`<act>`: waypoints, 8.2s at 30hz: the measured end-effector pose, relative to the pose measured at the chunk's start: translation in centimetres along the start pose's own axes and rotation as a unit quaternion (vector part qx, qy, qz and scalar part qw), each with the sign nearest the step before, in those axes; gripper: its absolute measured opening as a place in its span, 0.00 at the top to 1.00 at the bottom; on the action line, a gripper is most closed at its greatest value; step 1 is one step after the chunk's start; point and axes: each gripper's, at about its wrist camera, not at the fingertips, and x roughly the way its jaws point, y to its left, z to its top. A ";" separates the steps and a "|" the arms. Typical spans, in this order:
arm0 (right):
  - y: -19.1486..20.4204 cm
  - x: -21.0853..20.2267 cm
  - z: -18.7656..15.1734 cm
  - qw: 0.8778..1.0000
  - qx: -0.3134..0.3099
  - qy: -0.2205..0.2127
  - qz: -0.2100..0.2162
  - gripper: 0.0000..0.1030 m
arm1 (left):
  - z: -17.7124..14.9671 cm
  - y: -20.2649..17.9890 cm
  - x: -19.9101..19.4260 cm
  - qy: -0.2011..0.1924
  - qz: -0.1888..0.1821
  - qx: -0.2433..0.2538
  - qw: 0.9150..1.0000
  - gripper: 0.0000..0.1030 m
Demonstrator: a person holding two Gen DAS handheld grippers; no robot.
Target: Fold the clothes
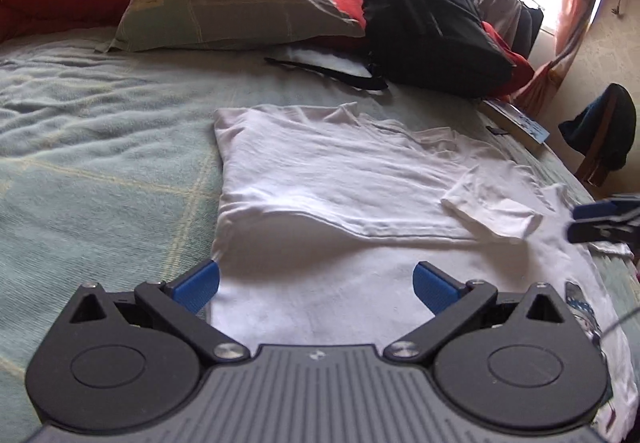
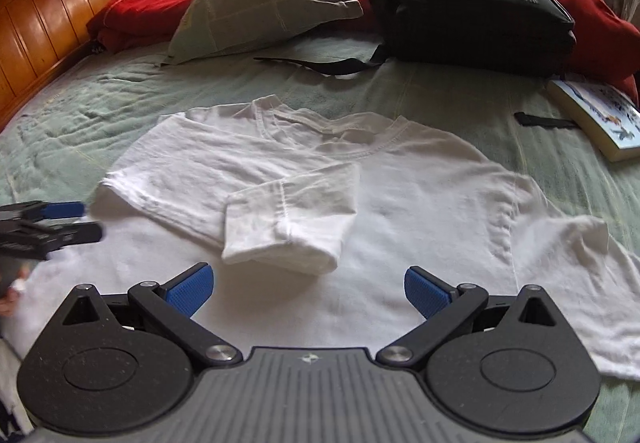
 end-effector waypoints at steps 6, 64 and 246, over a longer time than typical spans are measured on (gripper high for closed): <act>3.0 4.0 3.7 0.999 -0.041 0.013 0.009 0.00 | 1.3 -1.2 -1.8 -0.011 0.007 0.047 0.999 0.01; -15.9 5.8 -3.2 0.893 0.349 -0.074 0.275 0.26 | -1.6 -4.3 -2.3 0.012 -0.027 0.081 0.996 0.01; -33.2 -11.9 -22.0 0.859 0.445 -0.252 -0.002 0.00 | -11.3 -25.3 -7.0 0.012 -0.040 0.214 0.976 0.01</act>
